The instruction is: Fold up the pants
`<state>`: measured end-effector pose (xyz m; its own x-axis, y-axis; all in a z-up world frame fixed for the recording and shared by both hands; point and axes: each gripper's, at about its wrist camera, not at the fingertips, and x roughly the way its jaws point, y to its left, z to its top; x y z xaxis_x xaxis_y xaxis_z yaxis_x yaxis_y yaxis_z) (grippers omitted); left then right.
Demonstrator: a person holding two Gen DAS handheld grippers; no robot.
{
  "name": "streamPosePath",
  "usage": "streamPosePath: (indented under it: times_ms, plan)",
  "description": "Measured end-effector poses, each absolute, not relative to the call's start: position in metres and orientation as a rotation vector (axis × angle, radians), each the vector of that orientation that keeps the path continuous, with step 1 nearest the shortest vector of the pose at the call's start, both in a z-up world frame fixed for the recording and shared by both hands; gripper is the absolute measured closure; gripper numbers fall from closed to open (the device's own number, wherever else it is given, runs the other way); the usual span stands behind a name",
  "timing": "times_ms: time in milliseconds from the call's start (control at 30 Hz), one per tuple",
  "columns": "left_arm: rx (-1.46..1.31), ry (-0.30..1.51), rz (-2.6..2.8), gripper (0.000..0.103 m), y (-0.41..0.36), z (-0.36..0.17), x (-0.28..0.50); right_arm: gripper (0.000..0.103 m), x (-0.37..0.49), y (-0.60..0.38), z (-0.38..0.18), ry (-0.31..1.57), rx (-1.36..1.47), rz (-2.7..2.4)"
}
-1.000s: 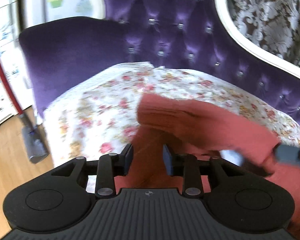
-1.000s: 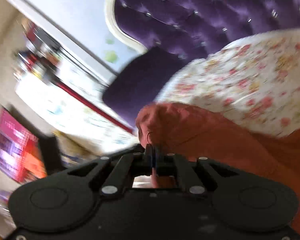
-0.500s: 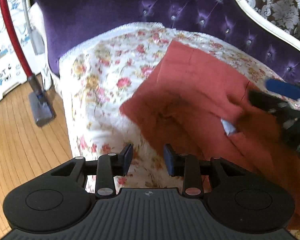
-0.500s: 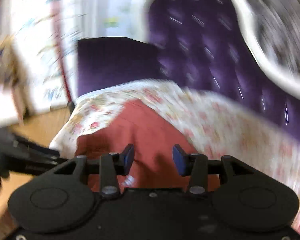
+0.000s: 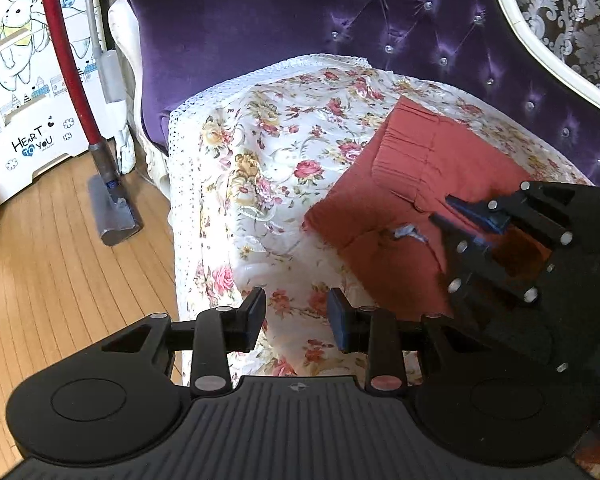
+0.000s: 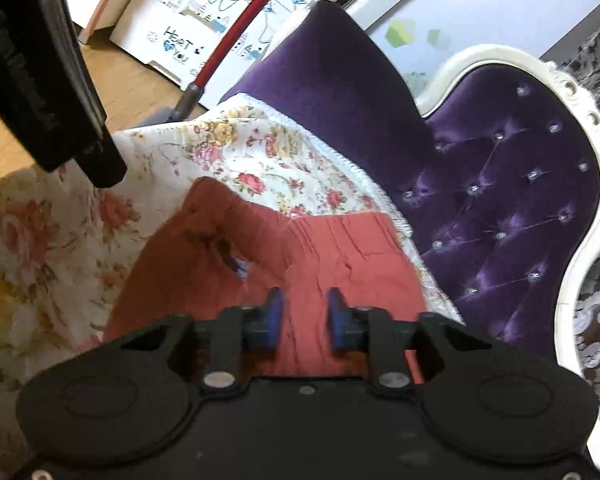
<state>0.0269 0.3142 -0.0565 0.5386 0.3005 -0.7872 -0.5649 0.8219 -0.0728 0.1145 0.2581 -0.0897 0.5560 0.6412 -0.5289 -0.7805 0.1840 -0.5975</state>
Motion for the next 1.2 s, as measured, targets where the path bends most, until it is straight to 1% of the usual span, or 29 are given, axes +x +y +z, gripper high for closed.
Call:
streamPosePath:
  times_ms: [33, 100, 267, 333, 400, 500, 567, 700, 767, 800, 867, 933, 1033, 1100, 1133, 1200]
  plan:
    - [-0.341, 0.858, 0.525, 0.07, 0.315, -0.056, 0.026, 0.096, 0.119, 0.258, -0.085, 0.202, -0.924, 1.018]
    - [-0.342, 0.851, 0.524, 0.07, 0.316, -0.056, 0.025, 0.097, 0.129, 0.253, -0.069, 0.275, -0.797, 1.033]
    - [-0.34, 0.84, 0.522, 0.07, 0.317, -0.053, 0.025, 0.096, 0.164, 0.218, -0.021, 0.499, -0.313, 1.106]
    - [-0.34, 0.831, 0.526, 0.07, 0.317, -0.051, 0.023, 0.096, 0.176, 0.209, -0.012, 0.578, -0.183, 1.128]
    - [-0.341, 0.822, 0.532, 0.07, 0.318, -0.048, 0.021, 0.096, 0.19, 0.206, -0.005, 0.705, -0.039, 1.188]
    - [-0.341, 0.803, 0.56, 0.07, 0.32, -0.044, 0.017, 0.096, 0.194, 0.2, -0.01, 0.856, 0.132, 1.249]
    - [-0.331, 0.788, 0.585, 0.07, 0.321, -0.041, 0.015, 0.096, 0.186, 0.205, -0.025, 0.922, 0.144, 1.25]
    - [-0.302, 0.774, 0.575, 0.07, 0.317, -0.034, 0.024, 0.096, 0.156, 0.229, -0.064, 0.958, -0.016, 1.232]
    - [-0.289, 0.76, 0.554, 0.07, 0.313, -0.029, 0.032, 0.091, 0.143, 0.236, -0.076, 0.939, -0.108, 1.214]
    - [-0.277, 0.75, 0.54, 0.07, 0.31, -0.026, 0.038, 0.09, 0.138, 0.233, -0.075, 0.916, -0.121, 1.21]
    - [-0.247, 0.73, 0.512, 0.07, 0.302, -0.021, 0.049, 0.081, 0.134, 0.219, -0.064, 0.891, -0.076, 1.208]
    - [-0.219, 0.737, 0.467, 0.07, 0.293, -0.021, 0.063, 0.076, 0.135, 0.195, -0.047, 0.85, -0.019, 1.183]
    - [-0.174, 0.763, 0.375, 0.07, 0.276, -0.027, 0.084, 0.073, 0.132, 0.138, -0.021, 0.752, -0.011, 1.082]
    - [-0.114, 0.797, 0.332, 0.07, 0.263, -0.035, 0.098, 0.073, 0.126, 0.1, -0.014, 0.698, -0.085, 1.0]
    - [-0.084, 0.806, 0.314, 0.07, 0.257, -0.039, 0.104, 0.071, 0.121, 0.085, -0.014, 0.678, -0.146, 0.956]
    - [-0.038, 0.84, 0.291, 0.07, 0.248, -0.05, 0.116, 0.071, 0.113, 0.059, -0.017, 0.658, -0.274, 0.892]
